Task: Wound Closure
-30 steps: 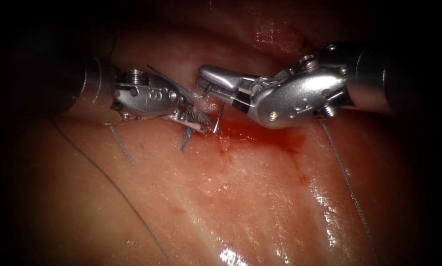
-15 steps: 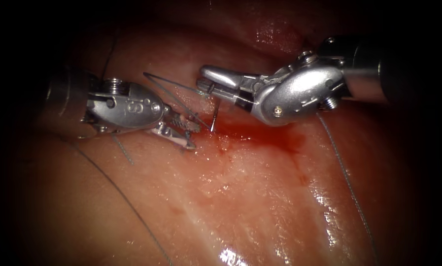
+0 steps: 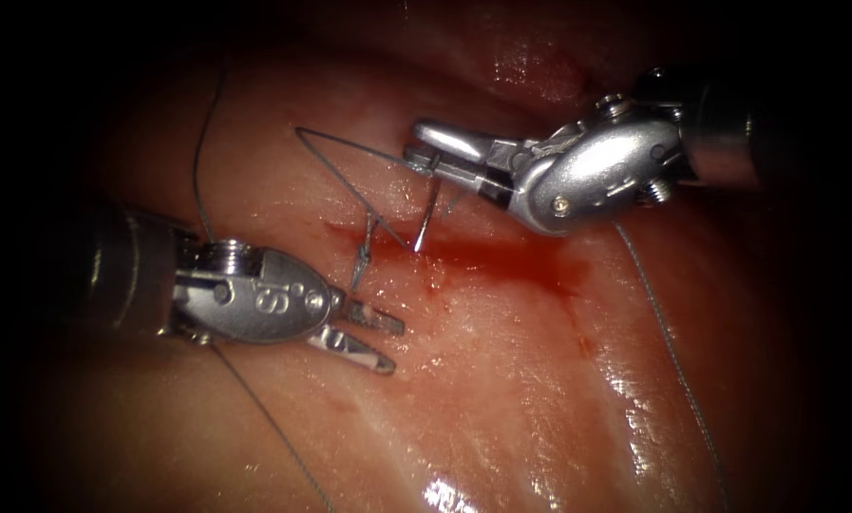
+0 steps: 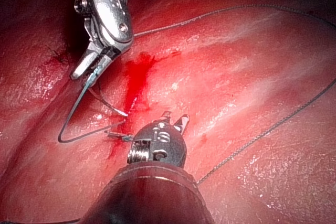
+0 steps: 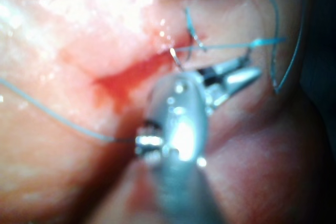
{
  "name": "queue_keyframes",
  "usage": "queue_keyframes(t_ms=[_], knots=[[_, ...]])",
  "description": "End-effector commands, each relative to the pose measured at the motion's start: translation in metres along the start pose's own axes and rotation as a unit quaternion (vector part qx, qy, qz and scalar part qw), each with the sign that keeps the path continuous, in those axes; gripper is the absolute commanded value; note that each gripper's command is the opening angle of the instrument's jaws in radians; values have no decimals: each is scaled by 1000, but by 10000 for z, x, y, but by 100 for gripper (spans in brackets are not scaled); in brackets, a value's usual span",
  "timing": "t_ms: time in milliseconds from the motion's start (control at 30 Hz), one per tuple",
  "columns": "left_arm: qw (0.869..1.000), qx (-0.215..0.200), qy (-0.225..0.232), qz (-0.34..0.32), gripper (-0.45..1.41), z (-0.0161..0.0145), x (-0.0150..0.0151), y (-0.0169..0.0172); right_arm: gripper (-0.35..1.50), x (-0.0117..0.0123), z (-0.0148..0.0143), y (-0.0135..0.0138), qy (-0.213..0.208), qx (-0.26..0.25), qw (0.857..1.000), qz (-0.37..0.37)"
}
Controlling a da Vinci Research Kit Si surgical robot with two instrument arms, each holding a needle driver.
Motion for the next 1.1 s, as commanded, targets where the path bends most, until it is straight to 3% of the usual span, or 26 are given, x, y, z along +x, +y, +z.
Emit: queue_keyframes(t_ms=[33,533,700,900,1100], knots=[[1000,-2,1,0,-1,10,-4,3,-35,-9,4,-6,2,2,1000,-1],[1000,-7,-1,4,-1,18,-13,0,-35,-9,4,-5,56,4,997,49],[1000,-9,-2,5,-1,20,-15,2,-35,-12,2,-1,55,-5,996,73],[1000,-11,-7,12,-3,25,-21,3,-35,-27,2,1,18,-9,994,108],[1000,-12,-10,13,-3,26,-24,3,-35,-34,2,-2,8,-2,992,124]])
